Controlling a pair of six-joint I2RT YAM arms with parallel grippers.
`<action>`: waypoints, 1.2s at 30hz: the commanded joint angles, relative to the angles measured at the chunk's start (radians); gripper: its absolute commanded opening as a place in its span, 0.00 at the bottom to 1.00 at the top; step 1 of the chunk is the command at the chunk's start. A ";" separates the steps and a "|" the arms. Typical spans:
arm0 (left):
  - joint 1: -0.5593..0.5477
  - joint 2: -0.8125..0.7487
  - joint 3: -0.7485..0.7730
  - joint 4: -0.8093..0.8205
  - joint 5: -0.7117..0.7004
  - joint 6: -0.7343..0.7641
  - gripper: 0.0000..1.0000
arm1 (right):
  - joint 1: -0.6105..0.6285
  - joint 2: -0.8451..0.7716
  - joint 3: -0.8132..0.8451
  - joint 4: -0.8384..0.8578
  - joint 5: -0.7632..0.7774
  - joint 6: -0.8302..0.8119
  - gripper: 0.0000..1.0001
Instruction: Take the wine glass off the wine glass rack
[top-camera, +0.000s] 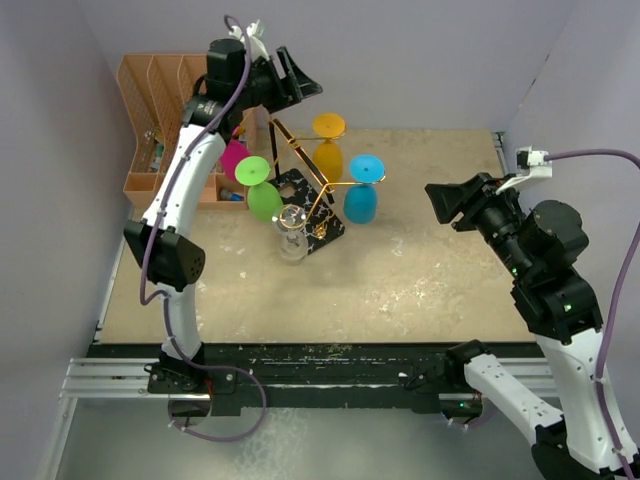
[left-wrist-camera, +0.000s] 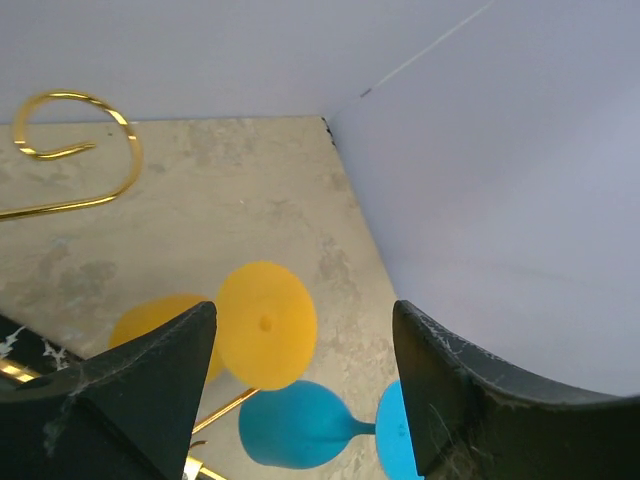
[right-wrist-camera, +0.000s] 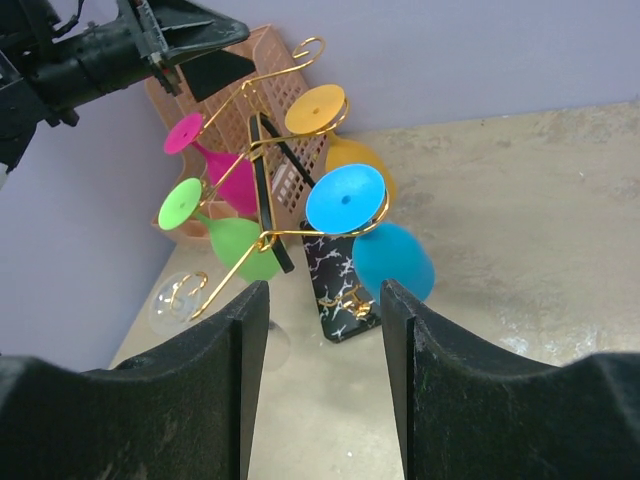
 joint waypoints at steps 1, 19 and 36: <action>-0.047 0.053 0.140 -0.057 0.048 -0.011 0.73 | 0.000 0.015 0.006 0.002 -0.013 0.010 0.51; -0.070 0.012 0.006 -0.137 -0.086 0.093 0.64 | 0.000 0.000 -0.009 -0.018 -0.037 -0.008 0.51; -0.085 0.033 -0.016 -0.100 -0.040 0.073 0.50 | 0.000 -0.008 -0.021 -0.019 -0.032 -0.004 0.50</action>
